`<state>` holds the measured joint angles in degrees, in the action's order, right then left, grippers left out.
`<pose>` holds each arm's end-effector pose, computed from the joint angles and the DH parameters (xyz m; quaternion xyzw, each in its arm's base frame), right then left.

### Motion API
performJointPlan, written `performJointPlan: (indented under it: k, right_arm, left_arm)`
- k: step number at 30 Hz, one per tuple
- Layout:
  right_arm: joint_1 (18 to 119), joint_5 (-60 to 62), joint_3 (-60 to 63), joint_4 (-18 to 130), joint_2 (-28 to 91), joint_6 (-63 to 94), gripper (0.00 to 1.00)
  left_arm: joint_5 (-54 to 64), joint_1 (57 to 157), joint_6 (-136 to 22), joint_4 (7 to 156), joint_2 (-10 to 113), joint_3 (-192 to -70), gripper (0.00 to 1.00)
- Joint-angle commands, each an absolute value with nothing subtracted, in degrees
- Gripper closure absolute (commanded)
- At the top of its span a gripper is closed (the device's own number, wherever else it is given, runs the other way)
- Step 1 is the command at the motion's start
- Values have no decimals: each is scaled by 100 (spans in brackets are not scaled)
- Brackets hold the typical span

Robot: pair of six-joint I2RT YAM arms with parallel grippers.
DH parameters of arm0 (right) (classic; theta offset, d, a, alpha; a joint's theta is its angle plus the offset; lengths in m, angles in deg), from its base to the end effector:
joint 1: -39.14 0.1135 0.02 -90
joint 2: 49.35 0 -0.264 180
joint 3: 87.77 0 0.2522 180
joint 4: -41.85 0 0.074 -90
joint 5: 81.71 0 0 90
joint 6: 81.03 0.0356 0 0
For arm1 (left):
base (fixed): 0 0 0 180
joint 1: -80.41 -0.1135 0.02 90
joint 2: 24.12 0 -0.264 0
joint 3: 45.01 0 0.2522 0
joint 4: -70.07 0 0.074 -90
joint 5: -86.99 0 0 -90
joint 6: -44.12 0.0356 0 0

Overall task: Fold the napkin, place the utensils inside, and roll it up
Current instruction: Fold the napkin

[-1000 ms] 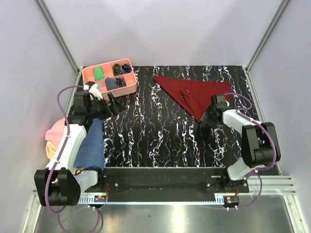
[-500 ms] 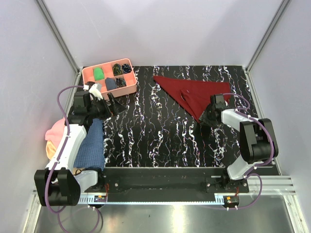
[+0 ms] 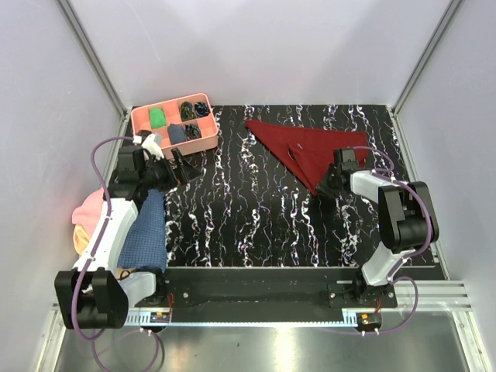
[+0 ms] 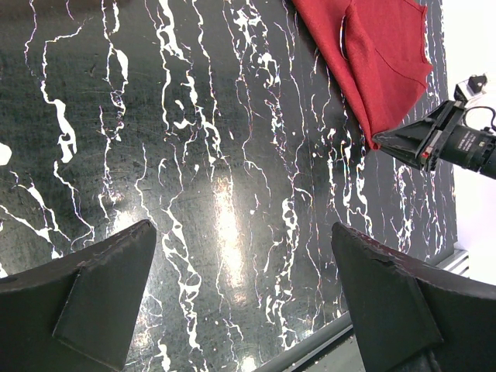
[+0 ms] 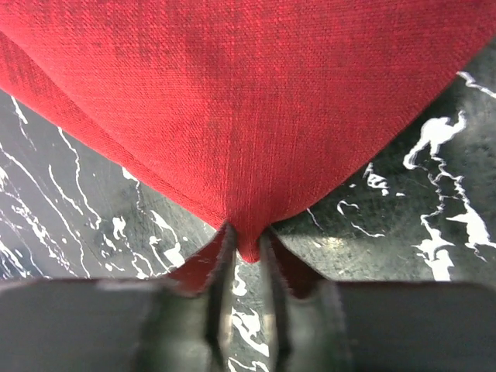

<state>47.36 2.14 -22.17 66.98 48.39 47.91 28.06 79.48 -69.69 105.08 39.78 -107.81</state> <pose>0.3243 0.0507 0.1489 0.2392 0.9279 0.1597 0.2373 0.2407 -0.0145 0.2842 -0.0654 0.8649 -0.3206 0.3806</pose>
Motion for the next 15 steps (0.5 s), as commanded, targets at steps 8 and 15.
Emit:
performJointPlan:
  k: [8,15]
  right_arm:
    - [4801,-726,-3197,7142,4550,4545,100]
    - [5230,-1034,-4165,7678,3295,4817,100]
  left_arm:
    - [2547,8092,-6908,10299,3881,-10728,1]
    - [1906,8962,-7057,10387,3802,-10755,1]
